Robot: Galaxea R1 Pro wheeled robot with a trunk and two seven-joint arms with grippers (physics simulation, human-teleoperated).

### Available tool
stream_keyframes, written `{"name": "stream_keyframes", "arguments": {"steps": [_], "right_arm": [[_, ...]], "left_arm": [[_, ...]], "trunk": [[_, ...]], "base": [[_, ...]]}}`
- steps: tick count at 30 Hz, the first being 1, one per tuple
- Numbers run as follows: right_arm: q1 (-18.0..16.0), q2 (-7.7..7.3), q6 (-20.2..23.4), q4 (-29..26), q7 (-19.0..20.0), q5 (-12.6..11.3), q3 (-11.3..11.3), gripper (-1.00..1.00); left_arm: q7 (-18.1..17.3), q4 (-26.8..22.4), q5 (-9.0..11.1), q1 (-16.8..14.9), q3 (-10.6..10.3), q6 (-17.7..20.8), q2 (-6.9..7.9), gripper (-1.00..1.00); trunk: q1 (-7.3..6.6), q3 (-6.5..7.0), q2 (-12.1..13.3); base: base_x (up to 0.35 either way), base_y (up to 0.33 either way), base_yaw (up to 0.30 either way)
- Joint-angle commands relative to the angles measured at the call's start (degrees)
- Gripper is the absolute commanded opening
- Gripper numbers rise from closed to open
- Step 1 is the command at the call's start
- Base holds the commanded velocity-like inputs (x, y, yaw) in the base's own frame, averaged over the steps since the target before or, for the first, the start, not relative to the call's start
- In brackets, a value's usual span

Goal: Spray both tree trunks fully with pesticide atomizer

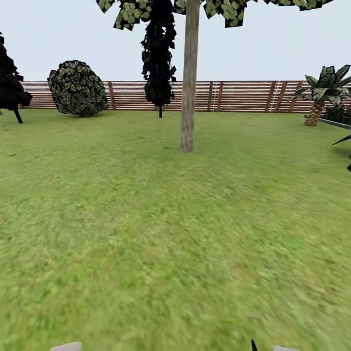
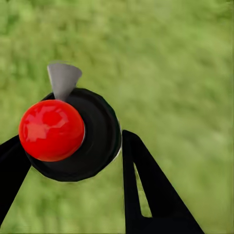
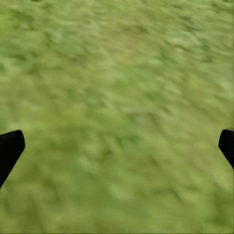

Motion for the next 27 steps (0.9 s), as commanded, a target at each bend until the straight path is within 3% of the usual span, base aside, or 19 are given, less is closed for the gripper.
{"name": "stream_keyframes", "arguments": {"steps": [1, 27], "right_arm": [[-0.03, 0.01, -0.18, 0.03, 0.03, 0.01, -0.07, 1.00], [-0.04, -0.05, -0.10, 0.10, 0.04, 0.09, -0.07, 1.00]], "left_arm": [[0.00, 0.05, -0.52, -0.05, 0.33, -0.22, -0.03, -1.00], [0.00, 0.05, -0.45, -0.05, 0.33, -0.19, -0.03, -1.00]], "trunk": [[0.02, -0.05, -0.02], [0.02, -0.05, -0.02]], "base": [[0.336, 0.000, 0.000], [0.337, 0.000, 0.000]]}}
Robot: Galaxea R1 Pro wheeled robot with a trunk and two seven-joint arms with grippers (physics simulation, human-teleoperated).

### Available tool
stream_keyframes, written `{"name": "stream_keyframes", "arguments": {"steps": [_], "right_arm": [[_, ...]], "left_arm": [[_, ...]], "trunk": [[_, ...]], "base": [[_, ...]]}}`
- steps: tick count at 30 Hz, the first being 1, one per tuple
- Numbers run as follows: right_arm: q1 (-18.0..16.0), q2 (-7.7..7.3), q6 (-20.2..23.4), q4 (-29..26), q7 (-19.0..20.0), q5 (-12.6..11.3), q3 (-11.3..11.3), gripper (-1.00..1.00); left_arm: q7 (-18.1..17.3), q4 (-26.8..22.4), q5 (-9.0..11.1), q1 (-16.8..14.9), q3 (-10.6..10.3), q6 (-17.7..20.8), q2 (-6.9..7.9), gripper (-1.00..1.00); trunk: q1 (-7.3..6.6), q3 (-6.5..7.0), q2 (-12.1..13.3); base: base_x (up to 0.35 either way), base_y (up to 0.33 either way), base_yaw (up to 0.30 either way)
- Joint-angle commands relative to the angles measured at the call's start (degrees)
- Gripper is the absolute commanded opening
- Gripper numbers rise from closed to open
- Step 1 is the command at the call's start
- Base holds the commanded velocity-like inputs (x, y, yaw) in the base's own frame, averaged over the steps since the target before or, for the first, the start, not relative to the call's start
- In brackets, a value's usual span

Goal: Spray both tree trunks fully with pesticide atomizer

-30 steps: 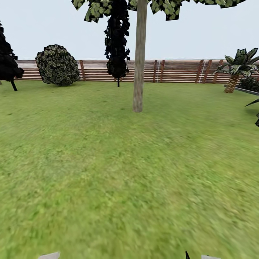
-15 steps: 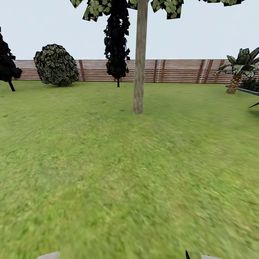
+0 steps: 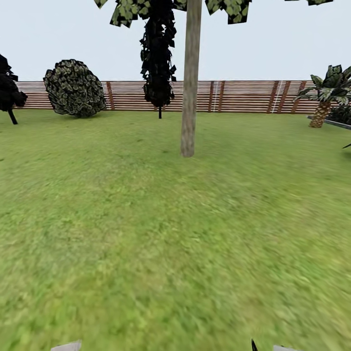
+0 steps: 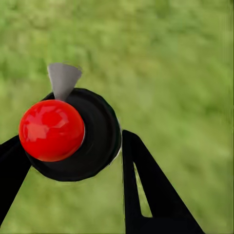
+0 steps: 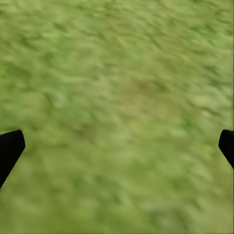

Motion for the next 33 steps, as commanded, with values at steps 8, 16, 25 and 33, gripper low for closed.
{"name": "stream_keyframes", "arguments": {"steps": [8, 16, 25, 33], "right_arm": [[-0.02, 0.02, -0.18, 0.05, 0.03, 0.03, -0.08, 1.00], [-0.05, 0.00, -0.26, 0.03, 0.03, 0.01, -0.08, 1.00], [-0.02, 0.03, -0.27, -0.06, -0.22, -0.11, -0.16, 1.00], [-0.04, 0.03, -0.27, -0.04, -0.10, -0.06, -0.17, 1.00]], "left_arm": [[0.00, 0.05, -0.52, -0.05, 0.33, -0.24, -0.03, -1.00], [0.00, 0.05, -0.50, -0.05, 0.33, -0.25, -0.03, -1.00], [0.00, -0.01, -0.50, -0.05, 0.33, -0.25, -0.03, -1.00], [0.00, 0.03, -0.50, -0.05, 0.33, -0.25, -0.03, -1.00]], "trunk": [[0.02, -0.05, -0.02], [0.02, -0.05, -0.02], [0.02, -0.05, -0.02], [0.02, -0.05, -0.02]], "base": [[0.337, 0.000, 0.000], [0.337, 0.000, 0.000], [0.336, 0.000, 0.000], [0.336, 0.000, -0.075]]}}
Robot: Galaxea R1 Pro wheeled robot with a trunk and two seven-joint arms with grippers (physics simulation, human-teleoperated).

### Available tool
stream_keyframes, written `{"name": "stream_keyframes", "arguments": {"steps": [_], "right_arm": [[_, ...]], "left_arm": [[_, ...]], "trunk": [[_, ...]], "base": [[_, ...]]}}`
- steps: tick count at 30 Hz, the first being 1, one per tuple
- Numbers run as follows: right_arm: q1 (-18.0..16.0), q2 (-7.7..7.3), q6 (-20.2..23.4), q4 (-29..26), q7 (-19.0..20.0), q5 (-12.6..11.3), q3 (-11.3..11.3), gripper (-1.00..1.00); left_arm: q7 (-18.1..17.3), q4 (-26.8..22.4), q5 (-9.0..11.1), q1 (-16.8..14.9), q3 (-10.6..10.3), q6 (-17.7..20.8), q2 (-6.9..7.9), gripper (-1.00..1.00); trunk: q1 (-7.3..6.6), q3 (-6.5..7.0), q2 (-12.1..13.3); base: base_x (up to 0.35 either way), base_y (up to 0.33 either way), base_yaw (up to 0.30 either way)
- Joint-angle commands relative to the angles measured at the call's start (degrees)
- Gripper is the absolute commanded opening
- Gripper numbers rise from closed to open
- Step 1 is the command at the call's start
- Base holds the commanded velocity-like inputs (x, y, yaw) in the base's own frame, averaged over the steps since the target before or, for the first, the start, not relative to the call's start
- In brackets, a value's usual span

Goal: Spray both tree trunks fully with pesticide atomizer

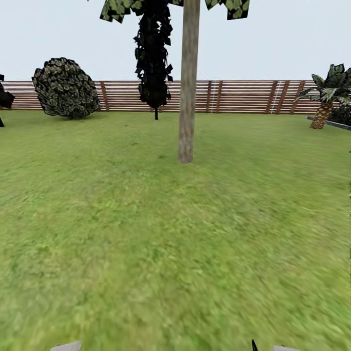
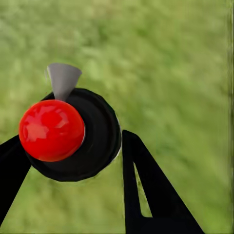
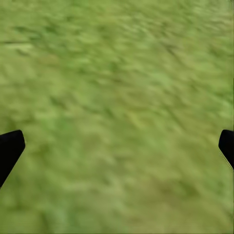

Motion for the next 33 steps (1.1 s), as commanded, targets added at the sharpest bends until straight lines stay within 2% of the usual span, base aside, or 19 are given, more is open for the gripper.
{"name": "stream_keyframes", "arguments": {"steps": [1, 9, 33], "right_arm": [[-0.03, -0.01, -0.19, 0.05, 0.04, 0.02, -0.06, 1.00], [-0.04, -0.01, -0.19, 0.14, 0.06, 0.02, -0.03, 1.00], [-0.06, 0.05, -0.19, 0.14, 0.06, 0.03, 0.02, 1.00]], "left_arm": [[0.00, 0.05, -0.51, -0.04, 0.33, -0.22, -0.03, -1.00], [0.00, 0.00, -0.51, -0.04, 0.33, -0.22, -0.03, -1.00], [0.00, 0.07, -0.51, -0.04, 0.33, -0.22, -0.03, -1.00]], "trunk": [[0.02, -0.05, -0.01], [0.02, -0.05, -0.01], [0.02, -0.05, -0.01]], "base": [[0.336, 0.000, -0.176], [0.336, 0.000, -0.149], [0.336, 0.000, -0.004]]}}
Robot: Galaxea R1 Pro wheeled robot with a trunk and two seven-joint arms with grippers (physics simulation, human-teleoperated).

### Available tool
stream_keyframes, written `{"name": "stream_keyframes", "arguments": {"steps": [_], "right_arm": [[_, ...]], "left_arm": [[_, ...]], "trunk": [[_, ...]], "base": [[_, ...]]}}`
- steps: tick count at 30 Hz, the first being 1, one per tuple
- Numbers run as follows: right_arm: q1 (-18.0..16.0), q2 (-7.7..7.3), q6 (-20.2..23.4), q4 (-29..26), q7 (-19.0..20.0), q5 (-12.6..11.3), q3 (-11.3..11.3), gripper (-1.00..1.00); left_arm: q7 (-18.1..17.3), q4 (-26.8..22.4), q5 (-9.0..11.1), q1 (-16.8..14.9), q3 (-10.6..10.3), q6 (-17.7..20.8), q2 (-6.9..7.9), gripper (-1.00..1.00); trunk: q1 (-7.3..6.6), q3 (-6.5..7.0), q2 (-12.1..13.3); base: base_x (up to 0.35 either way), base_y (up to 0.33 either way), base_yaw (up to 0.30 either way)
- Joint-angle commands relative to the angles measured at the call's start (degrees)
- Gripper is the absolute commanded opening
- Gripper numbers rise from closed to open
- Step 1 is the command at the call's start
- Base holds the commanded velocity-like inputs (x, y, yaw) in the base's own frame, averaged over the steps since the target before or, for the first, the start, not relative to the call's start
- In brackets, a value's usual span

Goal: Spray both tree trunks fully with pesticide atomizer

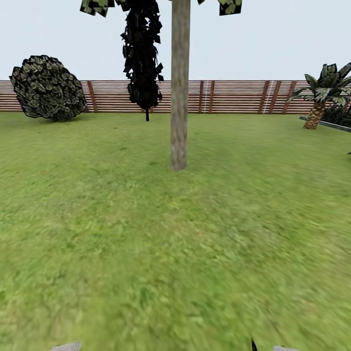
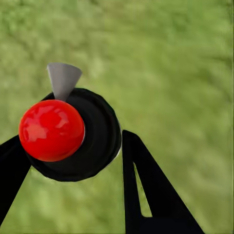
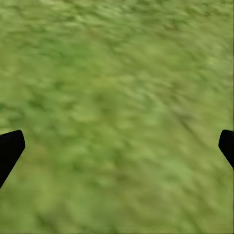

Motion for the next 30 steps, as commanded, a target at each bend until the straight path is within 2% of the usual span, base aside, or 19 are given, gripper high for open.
{"name": "stream_keyframes", "arguments": {"steps": [1, 13, 30], "right_arm": [[-0.05, 0.01, -0.18, 0.04, 0.03, 0.02, -0.06, 1.00], [-0.03, -0.04, -0.18, 0.04, 0.03, 0.01, -0.06, 1.00], [-0.01, -0.04, -0.18, 0.04, 0.03, 0.01, -0.07, 1.00]], "left_arm": [[-0.01, 0.05, -0.51, -0.05, 0.33, -0.22, -0.03, -1.00], [-0.01, 0.05, -0.51, -0.05, 0.33, -0.22, -0.03, -1.00], [-0.01, -0.02, -0.51, -0.05, 0.33, -0.22, -0.03, -1.00]], "trunk": [[0.02, -0.05, -0.02], [0.02, -0.05, -0.02], [0.02, -0.05, -0.02]], "base": [[0.337, 0.000, -0.017], [0.337, 0.000, -0.220], [0.336, 0.000, -0.012]]}}
